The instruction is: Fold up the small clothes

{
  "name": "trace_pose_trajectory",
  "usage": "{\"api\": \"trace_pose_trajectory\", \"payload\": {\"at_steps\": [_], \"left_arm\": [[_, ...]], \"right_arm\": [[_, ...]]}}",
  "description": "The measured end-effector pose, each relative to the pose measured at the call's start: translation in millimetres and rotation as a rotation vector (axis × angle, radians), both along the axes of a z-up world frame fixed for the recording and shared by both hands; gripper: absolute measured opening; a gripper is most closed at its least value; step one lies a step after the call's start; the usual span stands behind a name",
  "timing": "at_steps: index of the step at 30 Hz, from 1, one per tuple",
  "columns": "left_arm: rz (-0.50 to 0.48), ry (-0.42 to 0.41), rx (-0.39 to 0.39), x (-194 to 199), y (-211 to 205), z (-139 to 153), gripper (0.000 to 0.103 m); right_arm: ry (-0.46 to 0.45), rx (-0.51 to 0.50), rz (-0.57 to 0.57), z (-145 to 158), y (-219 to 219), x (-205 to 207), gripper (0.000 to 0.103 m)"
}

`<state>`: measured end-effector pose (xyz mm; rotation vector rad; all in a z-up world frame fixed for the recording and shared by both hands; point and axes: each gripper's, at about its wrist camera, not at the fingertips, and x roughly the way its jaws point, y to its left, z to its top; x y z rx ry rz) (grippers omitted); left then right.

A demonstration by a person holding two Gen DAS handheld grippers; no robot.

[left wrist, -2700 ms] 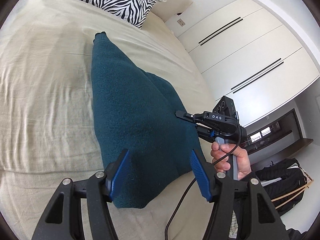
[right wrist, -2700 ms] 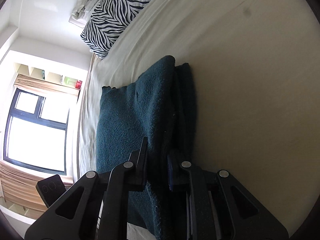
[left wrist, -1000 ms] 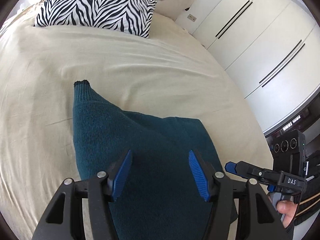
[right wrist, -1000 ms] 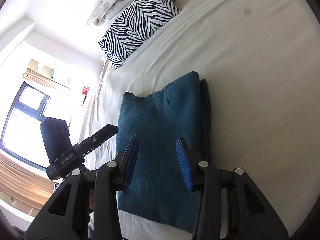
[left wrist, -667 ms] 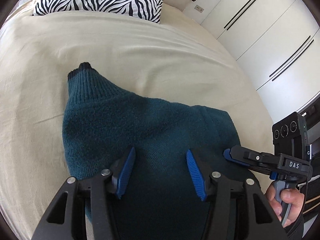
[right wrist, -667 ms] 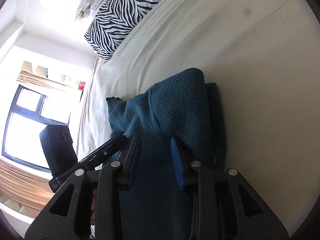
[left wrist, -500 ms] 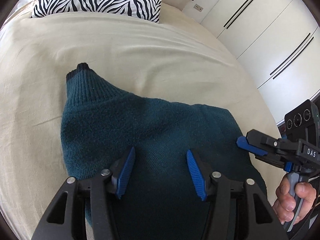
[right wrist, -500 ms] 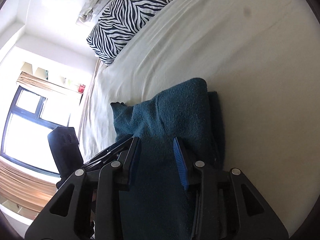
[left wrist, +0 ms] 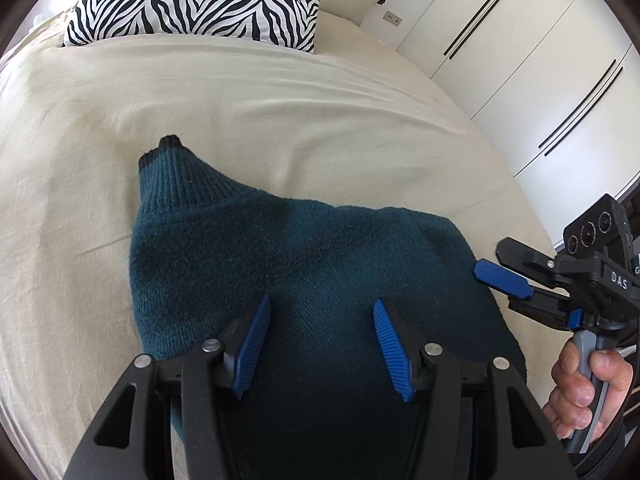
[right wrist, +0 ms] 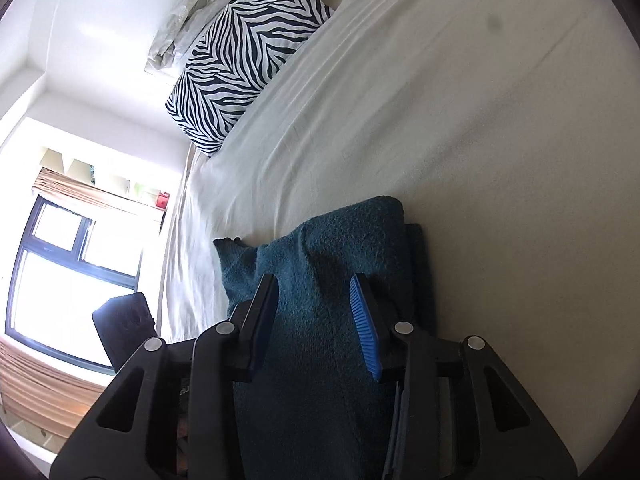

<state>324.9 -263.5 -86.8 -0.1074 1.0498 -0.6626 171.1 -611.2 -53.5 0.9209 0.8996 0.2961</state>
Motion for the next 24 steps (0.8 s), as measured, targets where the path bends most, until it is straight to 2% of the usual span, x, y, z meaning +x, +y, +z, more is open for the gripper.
{"api": "trace_pose_trajectory", "payload": {"at_steps": [2, 4, 7, 10, 11, 13, 14, 17, 19, 21, 22, 24], "left_arm": [[0.015, -0.018, -0.009, -15.0, 9.9, 17.5, 0.052], [0.006, -0.042, -0.036, -34.4, 17.7, 29.8, 0.052], [-0.046, -0.043, 0.026, -59.8, 10.4, 17.0, 0.052], [-0.052, -0.087, 0.059, -69.1, 5.5, 6.9, 0.052], [-0.042, -0.069, 0.048, -67.3, 7.0, 9.8, 0.052], [-0.022, -0.035, 0.012, -66.7, 13.6, 19.6, 0.052], [-0.016, -0.049, 0.012, -70.6, 16.4, 26.9, 0.051], [-0.01, -0.109, -0.027, -96.3, 29.6, 42.2, 0.051], [-0.01, -0.103, -0.041, -113.3, 34.6, 36.9, 0.052], [-0.035, -0.06, -0.016, -121.8, 29.1, 14.8, 0.053], [-0.049, -0.054, -0.008, -123.6, 26.3, 5.2, 0.053], [-0.052, -0.064, 0.007, -127.5, 23.5, 2.6, 0.053]], "right_arm": [[-0.048, 0.016, 0.043, 16.2, 8.3, -18.7, 0.039], [-0.045, 0.004, 0.107, 19.7, 22.4, -31.8, 0.045], [0.068, -0.062, 0.139, -10.5, 35.1, -39.6, 0.046], [0.052, 0.041, 0.08, -33.8, 21.6, -52.4, 0.038], [0.064, 0.055, 0.063, -32.3, 19.4, -56.5, 0.038], [0.066, 0.004, 0.065, -16.6, 23.2, -65.6, 0.04], [0.049, -0.014, 0.077, -7.0, 26.3, -71.8, 0.042], [-0.003, 0.022, 0.109, 10.1, 33.5, -93.5, 0.046], [-0.006, 0.025, 0.13, 9.0, 38.5, -106.3, 0.051], [0.057, -0.009, 0.13, -9.8, 39.2, -116.0, 0.059], [0.084, -0.001, 0.124, -22.7, 37.8, -118.6, 0.059], [0.07, 0.052, 0.097, -28.9, 32.1, -127.0, 0.058]]}}
